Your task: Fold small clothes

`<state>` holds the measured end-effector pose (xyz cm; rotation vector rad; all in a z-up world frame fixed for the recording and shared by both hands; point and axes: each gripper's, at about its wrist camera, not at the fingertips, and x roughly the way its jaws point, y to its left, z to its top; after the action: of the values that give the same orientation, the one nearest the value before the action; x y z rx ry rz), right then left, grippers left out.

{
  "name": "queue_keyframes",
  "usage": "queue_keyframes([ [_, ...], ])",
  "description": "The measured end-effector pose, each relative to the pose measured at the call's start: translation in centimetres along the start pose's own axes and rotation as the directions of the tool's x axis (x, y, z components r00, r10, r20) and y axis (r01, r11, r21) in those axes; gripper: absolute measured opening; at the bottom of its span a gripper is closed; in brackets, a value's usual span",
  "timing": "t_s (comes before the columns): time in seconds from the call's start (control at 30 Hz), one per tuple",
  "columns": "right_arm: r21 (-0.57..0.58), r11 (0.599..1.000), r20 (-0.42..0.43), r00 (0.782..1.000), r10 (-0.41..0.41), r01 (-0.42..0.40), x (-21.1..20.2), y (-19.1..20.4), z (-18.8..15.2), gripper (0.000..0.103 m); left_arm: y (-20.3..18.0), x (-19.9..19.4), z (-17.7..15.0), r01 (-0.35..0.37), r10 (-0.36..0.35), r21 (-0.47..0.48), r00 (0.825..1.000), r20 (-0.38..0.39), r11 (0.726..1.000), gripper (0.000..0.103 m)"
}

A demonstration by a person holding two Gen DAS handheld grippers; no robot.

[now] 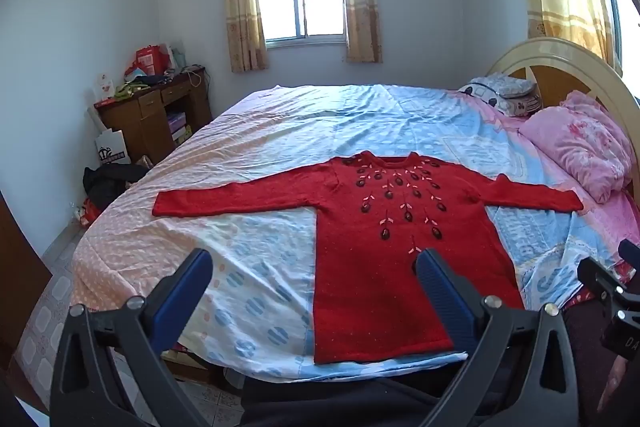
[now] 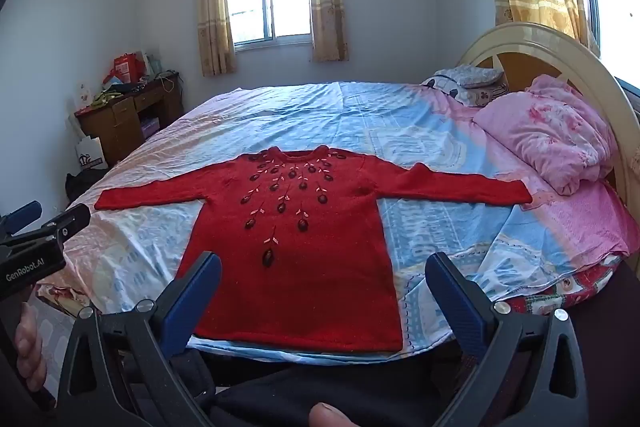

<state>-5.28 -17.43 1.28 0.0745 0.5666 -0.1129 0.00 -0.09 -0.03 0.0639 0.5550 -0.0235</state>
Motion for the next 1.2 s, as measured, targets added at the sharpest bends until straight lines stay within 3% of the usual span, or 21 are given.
queue_keyframes([
  [1.2, 0.02, 1.0, -0.024, 1.0, 0.006, -0.006, 0.8, -0.8, -0.5, 0.102, 1.0, 0.3, 0.2, -0.016, 0.016, -0.028, 1.0, -0.001, 0.999, 0.103],
])
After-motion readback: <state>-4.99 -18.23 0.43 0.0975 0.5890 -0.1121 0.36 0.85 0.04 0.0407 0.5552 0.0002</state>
